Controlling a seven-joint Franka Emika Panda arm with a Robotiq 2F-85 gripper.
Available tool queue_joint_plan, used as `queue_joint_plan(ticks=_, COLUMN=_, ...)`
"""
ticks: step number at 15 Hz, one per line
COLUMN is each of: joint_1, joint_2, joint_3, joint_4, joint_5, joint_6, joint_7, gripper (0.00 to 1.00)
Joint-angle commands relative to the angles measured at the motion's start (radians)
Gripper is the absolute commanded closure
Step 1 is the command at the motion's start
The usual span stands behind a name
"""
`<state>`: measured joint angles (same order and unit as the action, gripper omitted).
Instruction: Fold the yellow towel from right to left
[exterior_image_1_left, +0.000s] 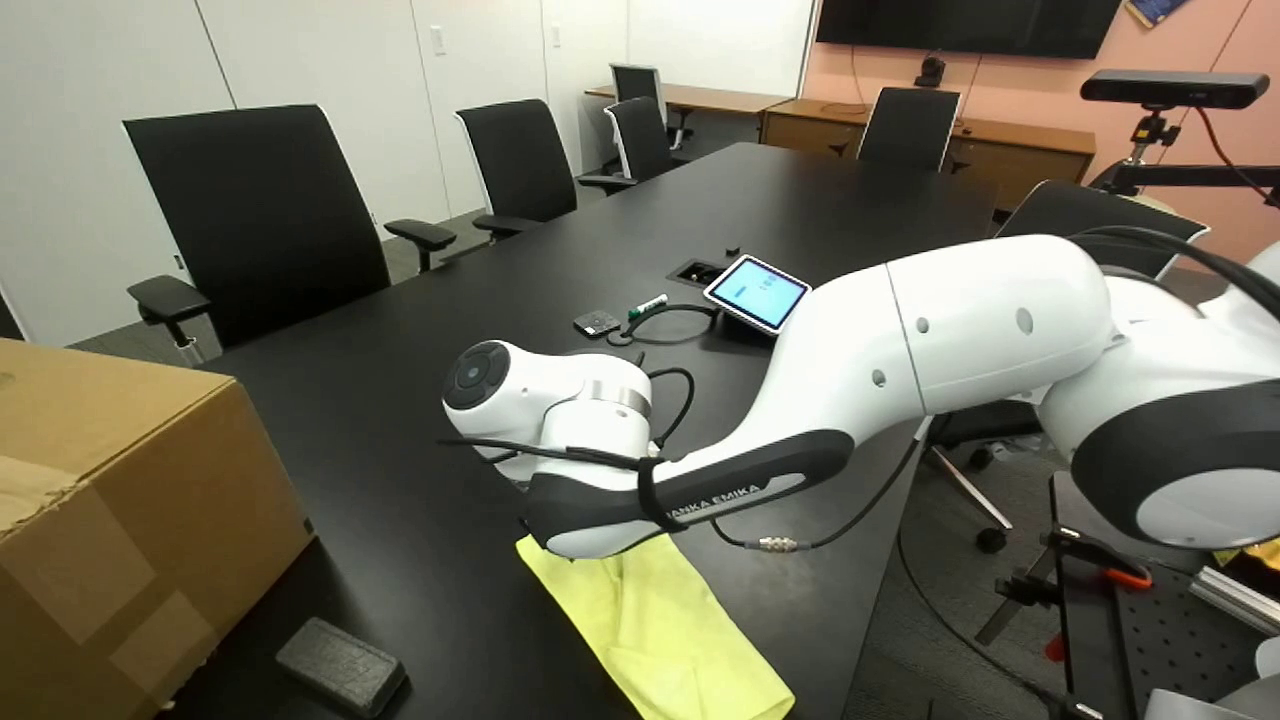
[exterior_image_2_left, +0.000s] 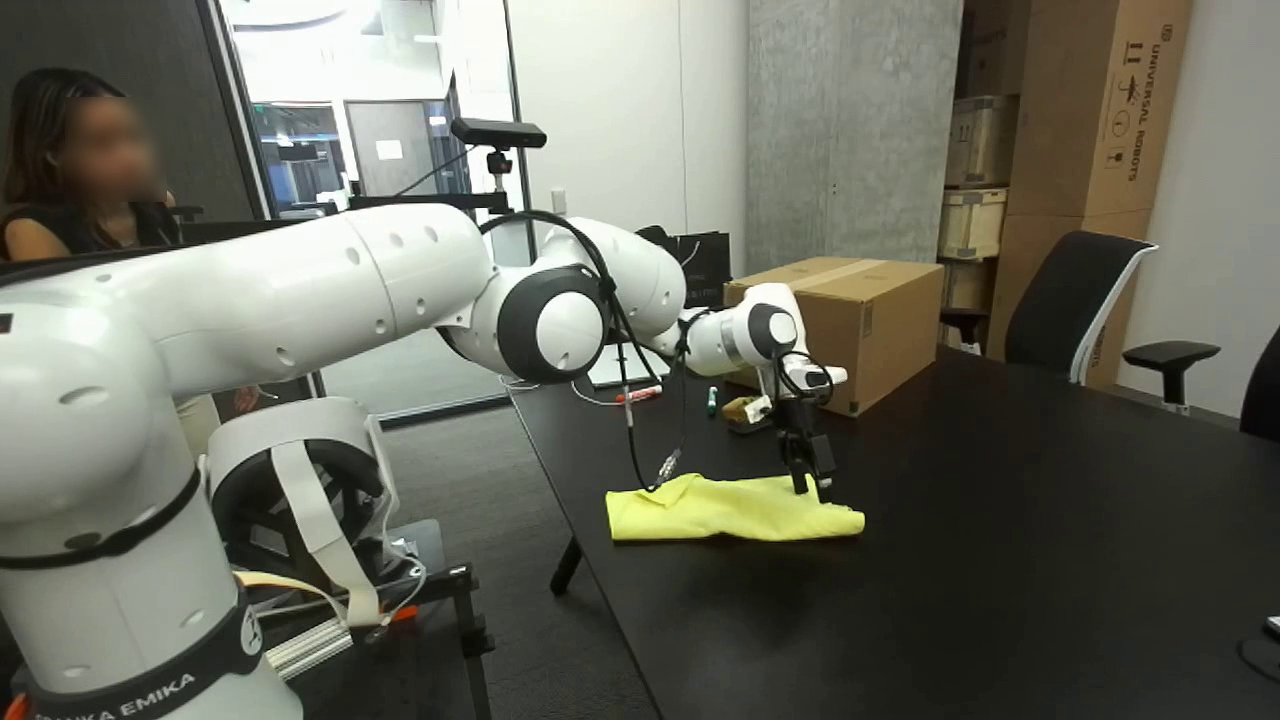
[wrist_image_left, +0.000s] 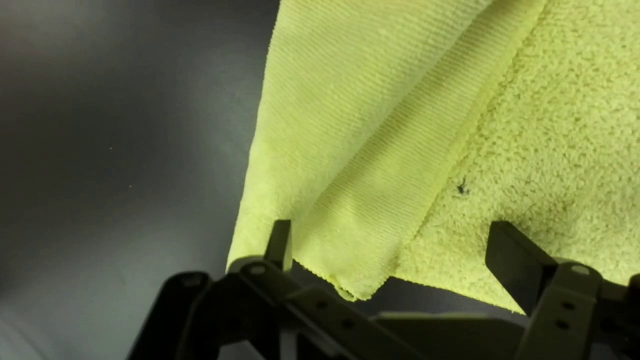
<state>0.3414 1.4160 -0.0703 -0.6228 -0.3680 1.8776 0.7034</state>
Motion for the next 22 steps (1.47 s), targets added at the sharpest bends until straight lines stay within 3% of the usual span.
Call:
queue_joint_plan(ticks=1, joint_1=-0.006, joint_2=0.026, joint_3=0.004, joint_4=0.043, joint_5=0.003, joint_6=0.011, joint_7=-0.02, gripper=0.0)
queue_joint_plan(ticks=22, joint_1=-0.024, joint_2=-0.003, joint_3=0.0, joint_4=0.0, joint_5=0.0, joint_6=0.014, joint_7=-0.027, gripper=0.0)
